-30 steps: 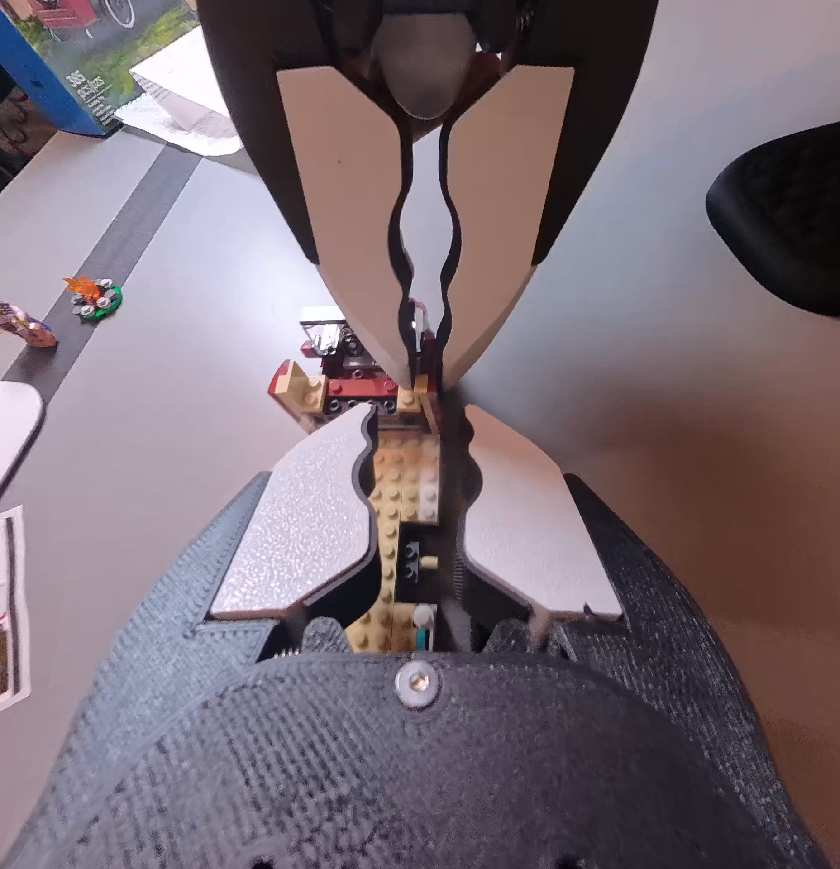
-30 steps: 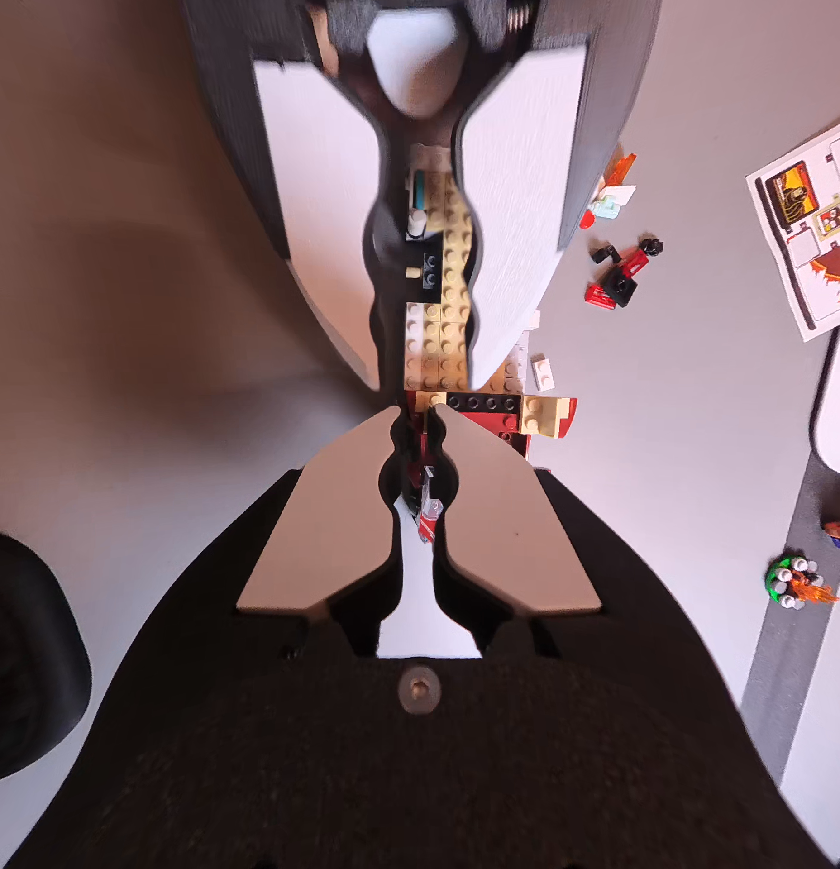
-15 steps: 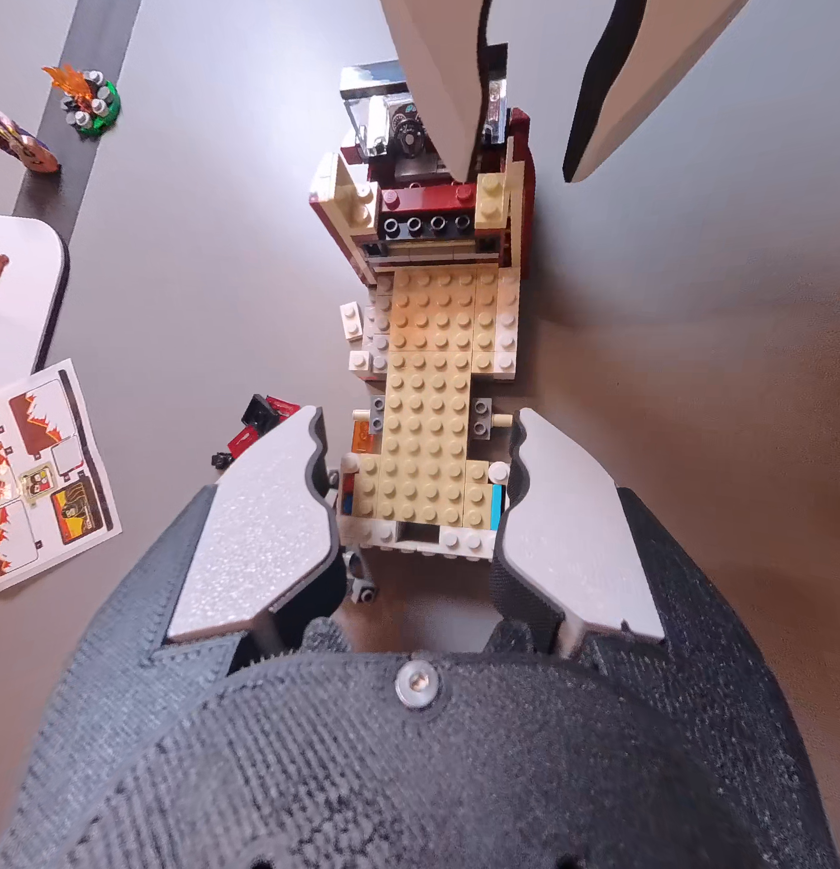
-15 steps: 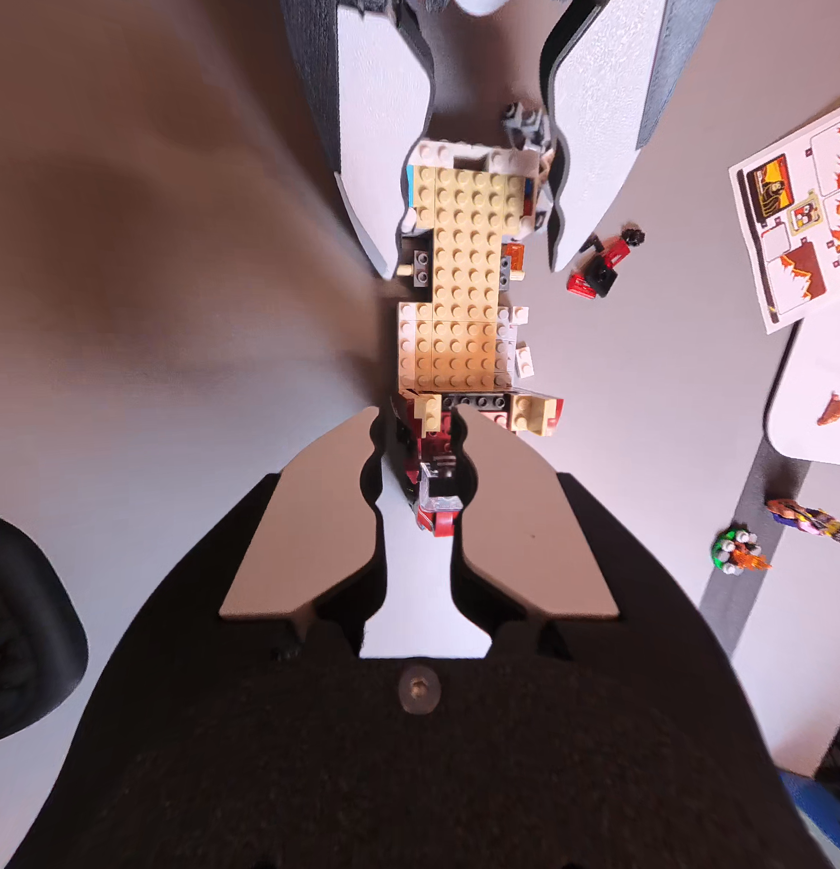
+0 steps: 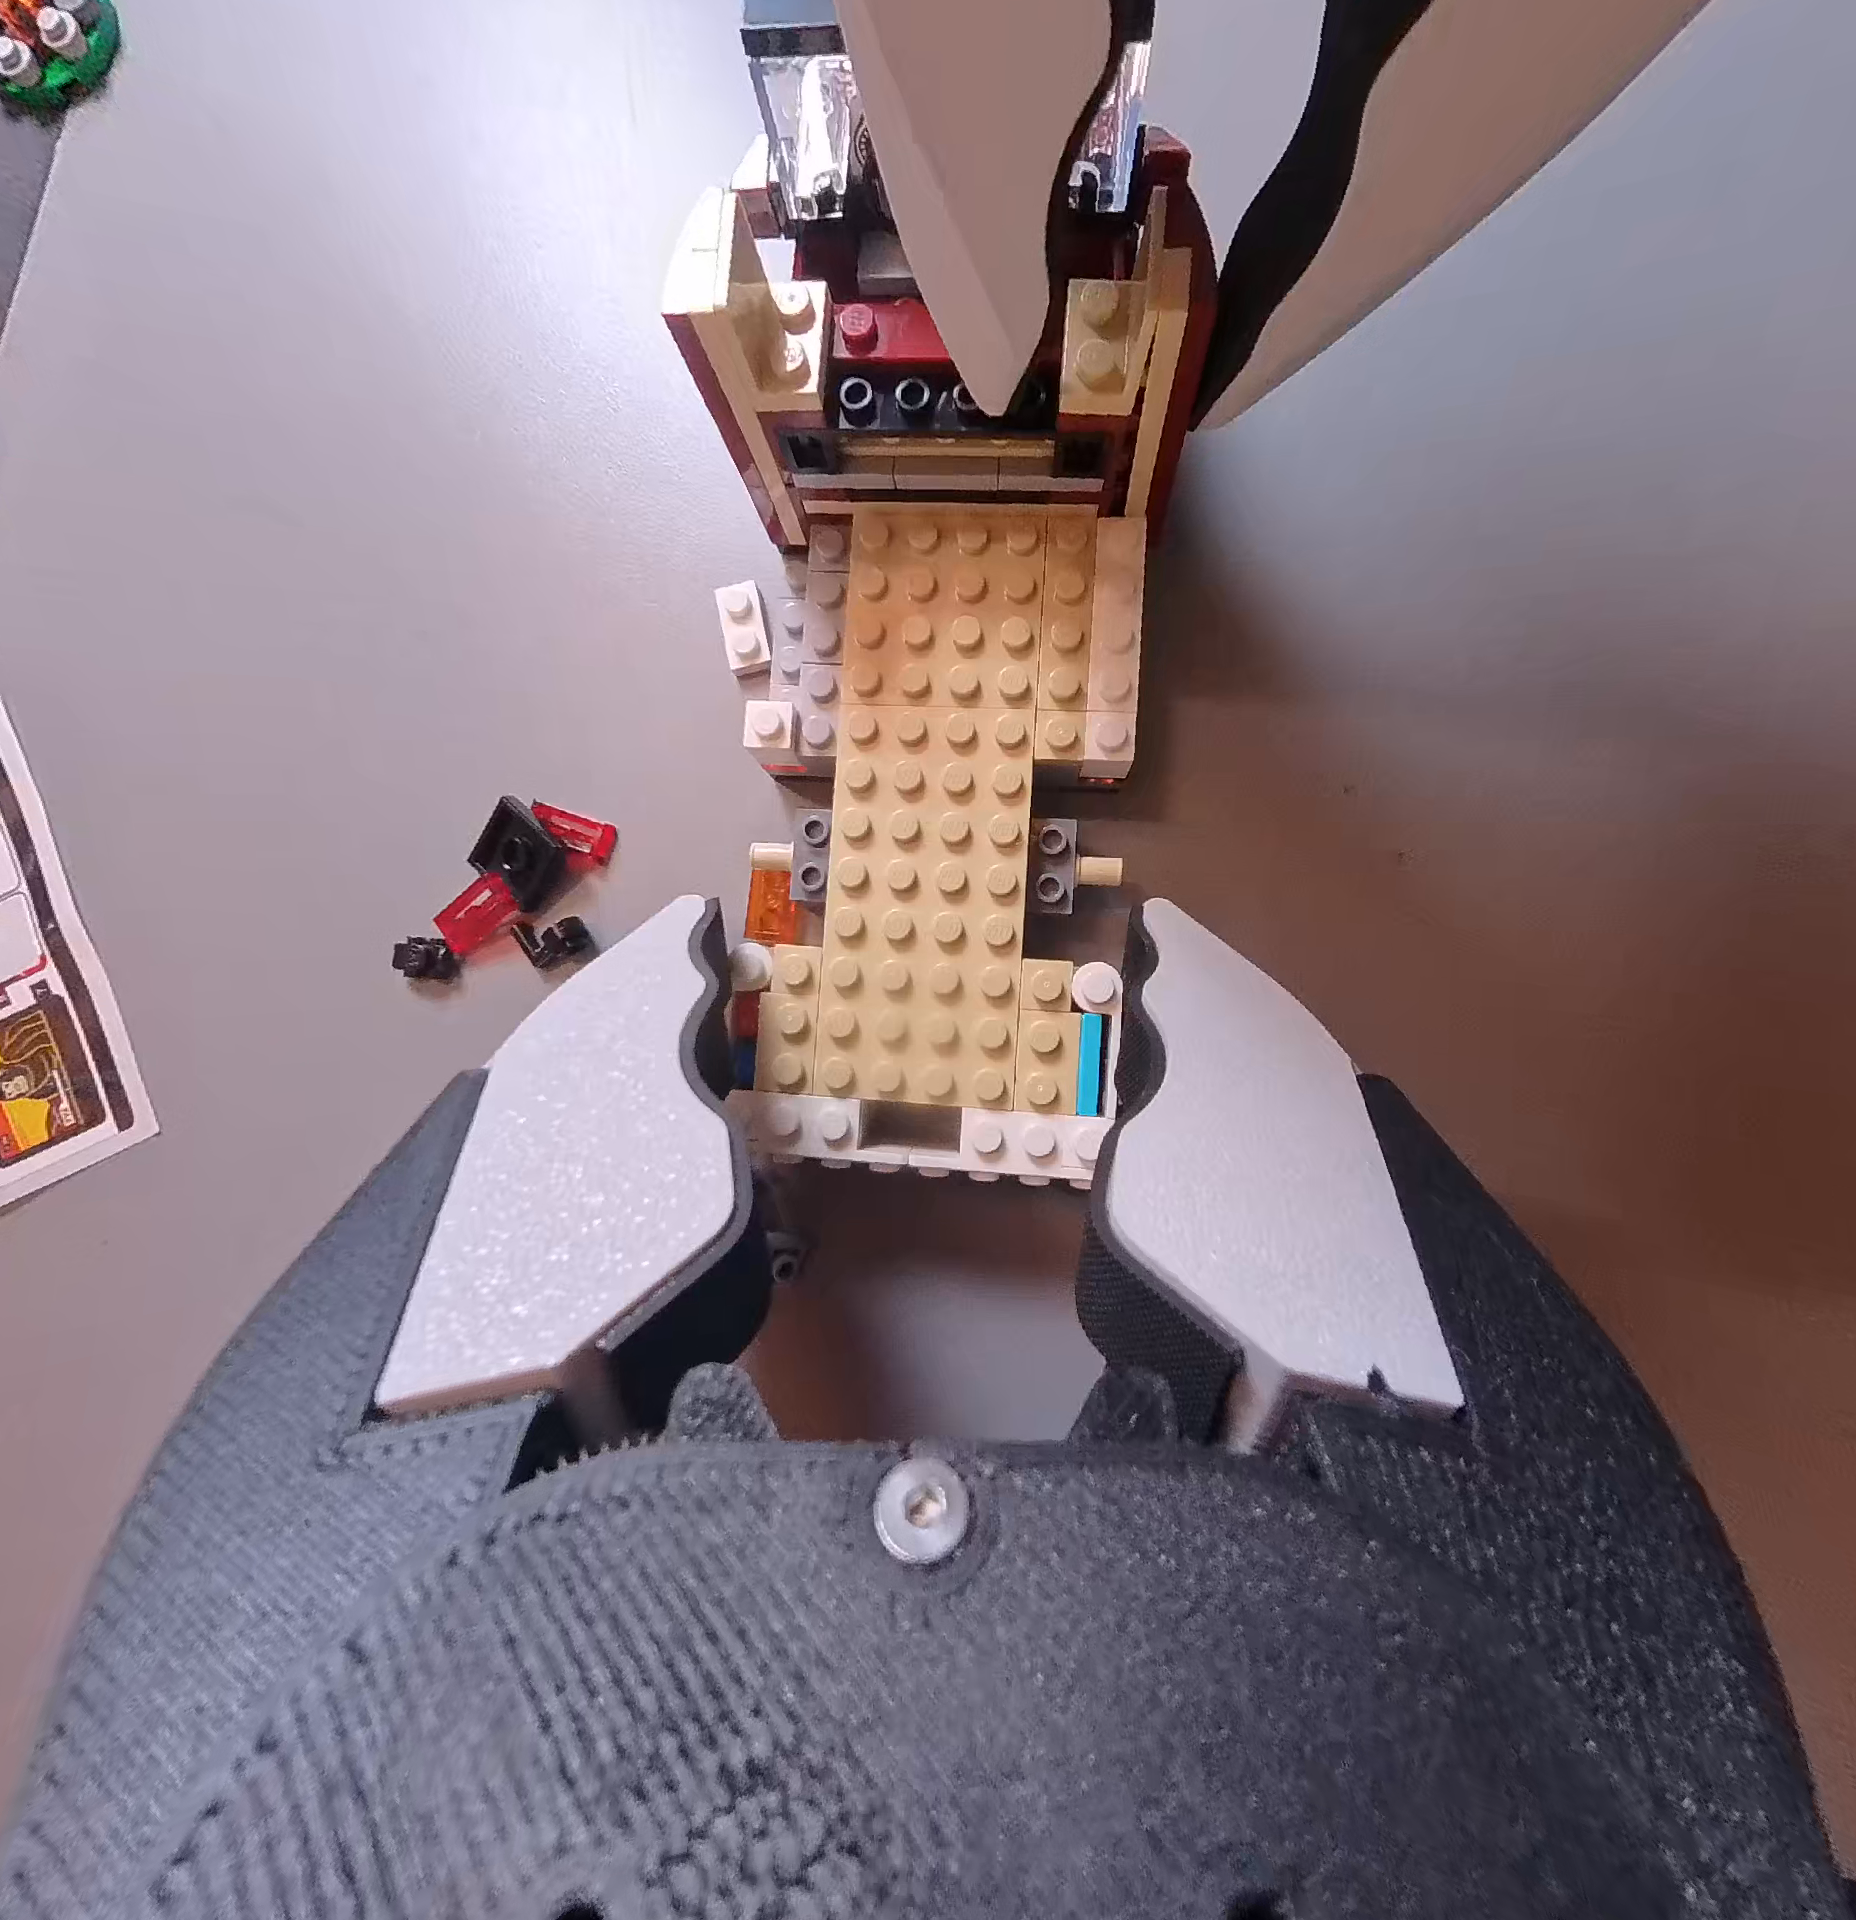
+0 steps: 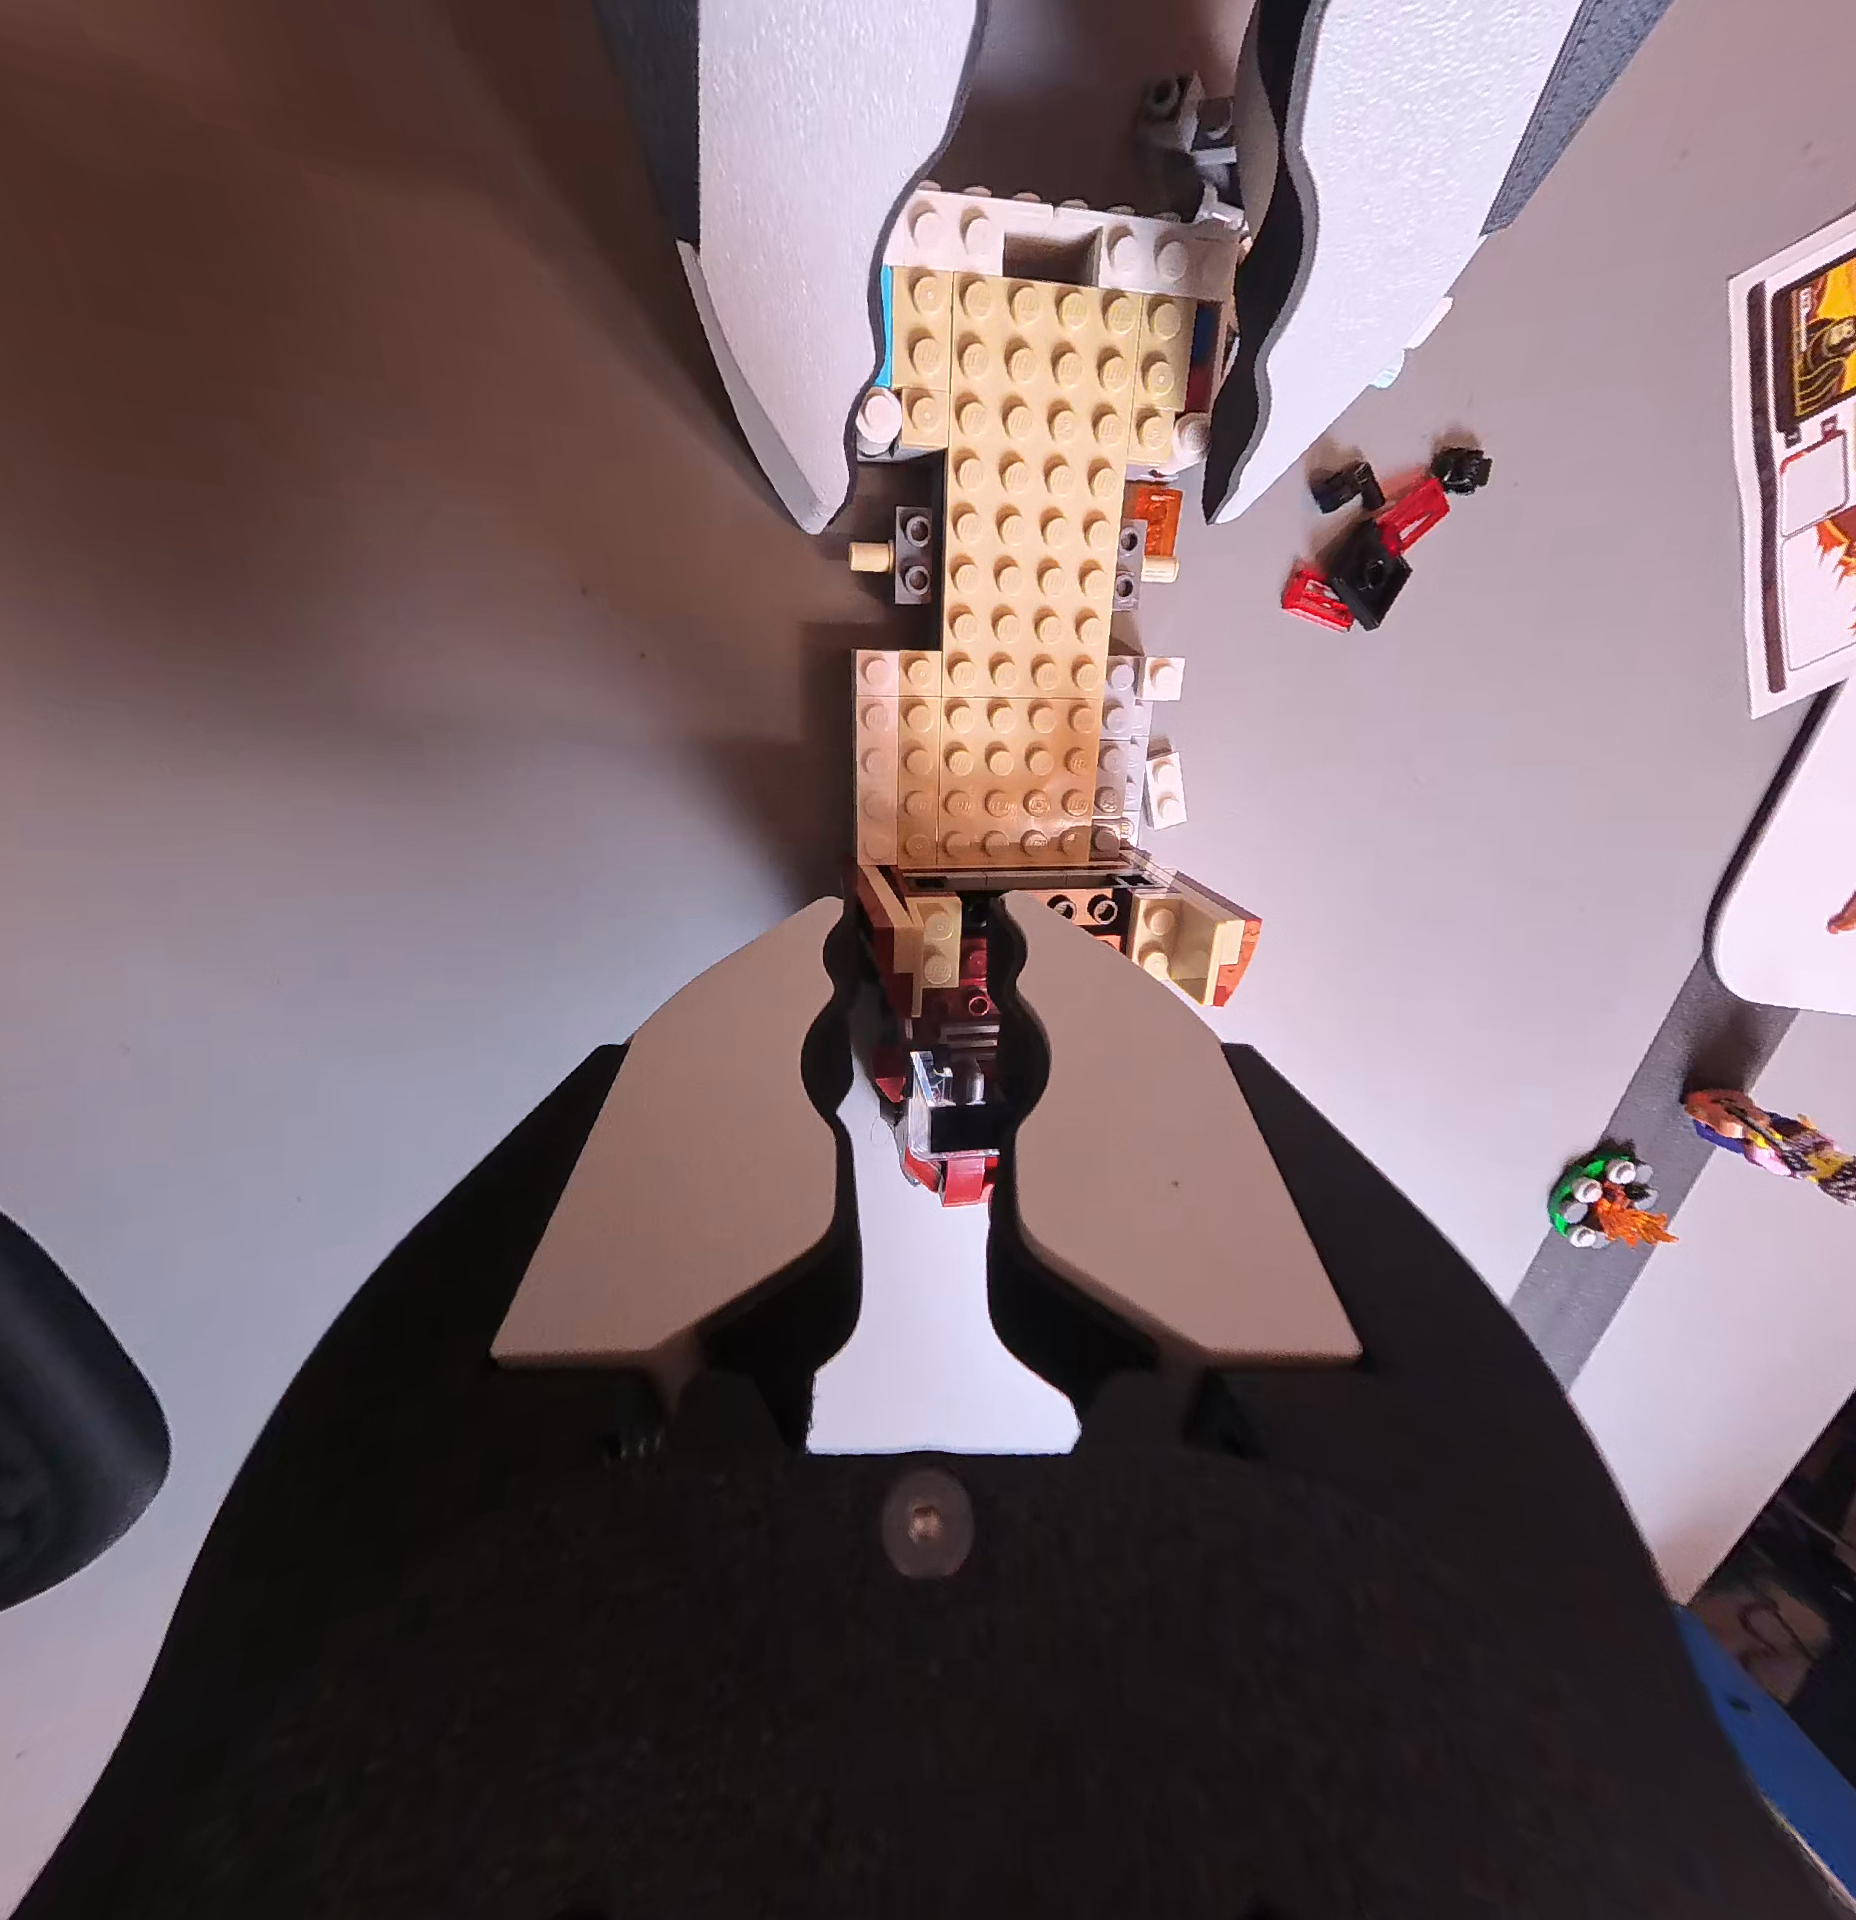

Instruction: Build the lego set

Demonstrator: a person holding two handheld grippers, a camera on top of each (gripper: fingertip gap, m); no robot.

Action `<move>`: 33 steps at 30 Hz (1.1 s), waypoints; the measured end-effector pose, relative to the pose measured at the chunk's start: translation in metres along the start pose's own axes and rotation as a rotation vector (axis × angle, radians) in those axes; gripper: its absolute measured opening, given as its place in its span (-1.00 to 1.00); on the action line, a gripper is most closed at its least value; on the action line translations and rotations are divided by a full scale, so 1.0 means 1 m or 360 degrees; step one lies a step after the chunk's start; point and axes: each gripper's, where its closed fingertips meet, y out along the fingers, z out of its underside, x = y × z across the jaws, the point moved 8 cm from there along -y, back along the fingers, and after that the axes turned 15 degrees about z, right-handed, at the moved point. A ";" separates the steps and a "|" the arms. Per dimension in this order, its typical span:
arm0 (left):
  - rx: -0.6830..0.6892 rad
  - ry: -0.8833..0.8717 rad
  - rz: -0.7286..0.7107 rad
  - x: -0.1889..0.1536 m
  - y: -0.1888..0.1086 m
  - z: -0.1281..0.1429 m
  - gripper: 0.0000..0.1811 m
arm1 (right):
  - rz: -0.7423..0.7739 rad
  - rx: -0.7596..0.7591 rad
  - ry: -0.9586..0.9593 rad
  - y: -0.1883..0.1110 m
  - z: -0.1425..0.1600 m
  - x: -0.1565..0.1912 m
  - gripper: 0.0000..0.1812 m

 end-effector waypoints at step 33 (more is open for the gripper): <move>0.0053 -0.0017 -0.0025 -0.001 -0.004 0.003 -0.10 | 0.0039 -0.0072 -0.0060 -0.001 0.005 0.003 -0.80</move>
